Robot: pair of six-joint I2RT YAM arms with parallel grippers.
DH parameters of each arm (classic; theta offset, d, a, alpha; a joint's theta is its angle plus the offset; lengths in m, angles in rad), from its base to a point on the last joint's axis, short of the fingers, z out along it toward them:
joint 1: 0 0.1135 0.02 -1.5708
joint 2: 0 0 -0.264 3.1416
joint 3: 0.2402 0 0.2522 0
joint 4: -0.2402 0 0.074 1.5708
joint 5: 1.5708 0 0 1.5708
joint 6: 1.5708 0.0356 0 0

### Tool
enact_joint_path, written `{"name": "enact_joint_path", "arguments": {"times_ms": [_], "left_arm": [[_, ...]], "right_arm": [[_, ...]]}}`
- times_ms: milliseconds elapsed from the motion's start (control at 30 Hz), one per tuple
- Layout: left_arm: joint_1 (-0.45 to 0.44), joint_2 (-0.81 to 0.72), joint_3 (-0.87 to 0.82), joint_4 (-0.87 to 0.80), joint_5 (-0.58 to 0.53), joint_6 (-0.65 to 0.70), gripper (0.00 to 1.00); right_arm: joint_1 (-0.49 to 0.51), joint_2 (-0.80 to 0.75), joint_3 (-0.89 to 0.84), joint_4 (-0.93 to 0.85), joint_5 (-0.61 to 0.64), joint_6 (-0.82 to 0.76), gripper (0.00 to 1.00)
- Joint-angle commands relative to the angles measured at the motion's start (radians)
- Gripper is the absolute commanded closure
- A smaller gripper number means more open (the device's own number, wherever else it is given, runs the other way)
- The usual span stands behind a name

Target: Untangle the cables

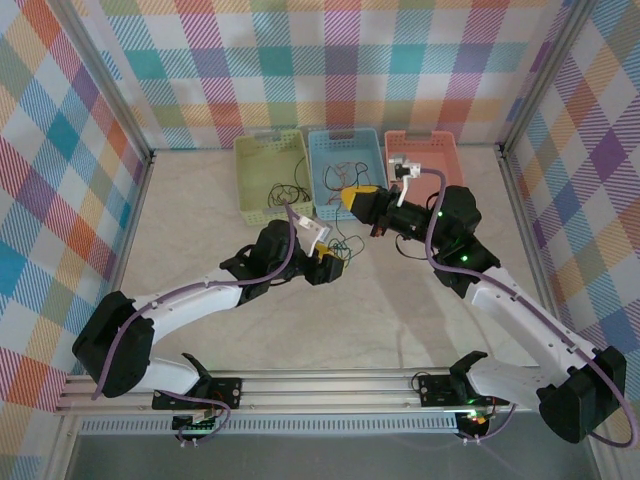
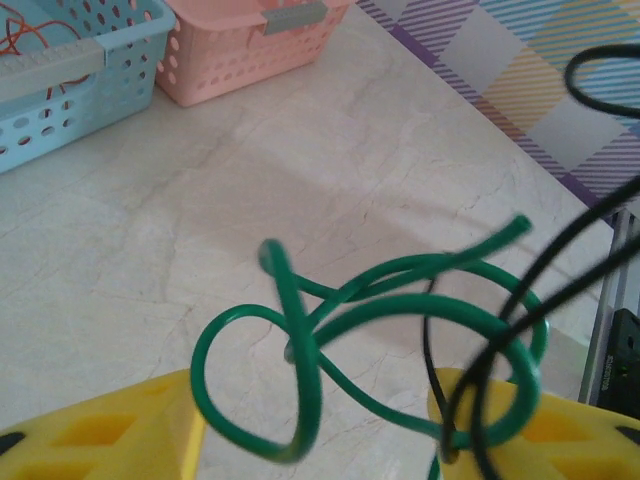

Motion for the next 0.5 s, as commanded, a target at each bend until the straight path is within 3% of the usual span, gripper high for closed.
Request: {"name": "enact_joint_path", "arguments": {"times_ms": [0, 100, 300, 467], "left_arm": [[-0.011, 0.016, 0.031, 0.031, -0.001, 0.025, 0.51], [-0.012, 0.023, 0.050, -0.009, 0.006, 0.027, 0.67], [-0.013, -0.019, 0.035, -0.048, -0.024, 0.032, 0.87], [-0.014, -0.048, 0.034, -0.091, -0.050, 0.034, 0.95]], "right_arm": [[-0.003, -0.023, 0.041, 0.015, -0.017, 0.010, 1.00], [-0.003, -0.025, 0.043, 0.014, -0.010, 0.004, 1.00], [-0.003, -0.066, 0.076, -0.048, 0.063, -0.083, 1.00], [-0.005, -0.106, 0.142, -0.130, 0.211, -0.197, 1.00]]}}
